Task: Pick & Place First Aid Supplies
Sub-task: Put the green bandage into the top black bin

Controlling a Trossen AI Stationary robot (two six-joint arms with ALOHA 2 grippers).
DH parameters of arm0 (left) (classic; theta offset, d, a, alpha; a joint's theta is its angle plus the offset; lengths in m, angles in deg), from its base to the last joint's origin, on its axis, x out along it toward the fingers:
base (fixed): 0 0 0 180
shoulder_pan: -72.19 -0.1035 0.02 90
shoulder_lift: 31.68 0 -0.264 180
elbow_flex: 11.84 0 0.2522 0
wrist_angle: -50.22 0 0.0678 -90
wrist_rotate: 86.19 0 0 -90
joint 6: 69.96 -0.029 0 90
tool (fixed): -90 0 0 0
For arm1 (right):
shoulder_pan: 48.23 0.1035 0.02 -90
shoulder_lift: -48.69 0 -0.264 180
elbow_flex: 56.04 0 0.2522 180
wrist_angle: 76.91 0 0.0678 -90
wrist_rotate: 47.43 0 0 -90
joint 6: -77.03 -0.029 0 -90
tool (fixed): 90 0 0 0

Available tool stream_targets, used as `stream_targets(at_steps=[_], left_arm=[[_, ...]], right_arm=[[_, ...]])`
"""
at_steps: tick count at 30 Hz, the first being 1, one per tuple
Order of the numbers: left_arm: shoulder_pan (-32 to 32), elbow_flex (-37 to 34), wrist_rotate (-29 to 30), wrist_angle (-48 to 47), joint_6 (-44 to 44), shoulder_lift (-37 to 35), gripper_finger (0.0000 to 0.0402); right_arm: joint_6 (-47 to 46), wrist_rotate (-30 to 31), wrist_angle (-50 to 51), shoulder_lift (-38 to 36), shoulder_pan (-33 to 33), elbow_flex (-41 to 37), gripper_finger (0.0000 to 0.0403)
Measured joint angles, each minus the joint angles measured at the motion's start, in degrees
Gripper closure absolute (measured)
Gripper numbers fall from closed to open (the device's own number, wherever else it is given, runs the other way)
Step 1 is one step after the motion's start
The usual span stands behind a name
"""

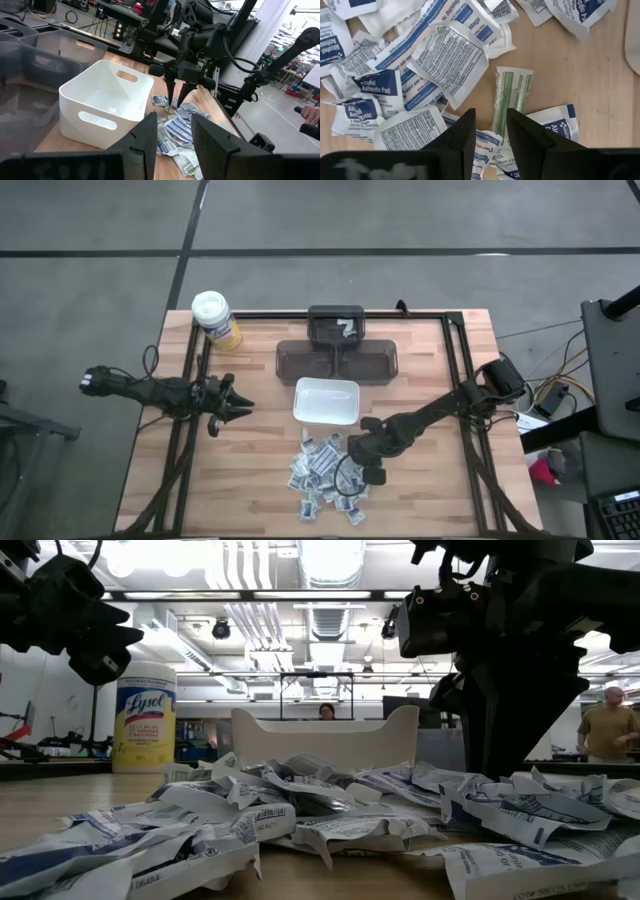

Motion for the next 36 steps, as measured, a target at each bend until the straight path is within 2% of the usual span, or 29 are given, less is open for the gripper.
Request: stream_targets(at_steps=[10,18,36], left_arm=[[-0.02,0.0,0.01,0.0,0.0,0.0,0.0287],[0.0,0.0,0.02,0.02,0.0,-0.02,0.0287],[-0.02,0.0,0.02,0.02,0.13,-0.02,0.0287]], right_arm=[[7.02,0.36,-0.09,1.61,-0.35,-0.35,0.0306],[7.1,0.42,-0.06,1.75,-1.11,-0.37,0.0323],[5.2,0.24,0.22,1.73,-1.16,-0.44,0.0393]])
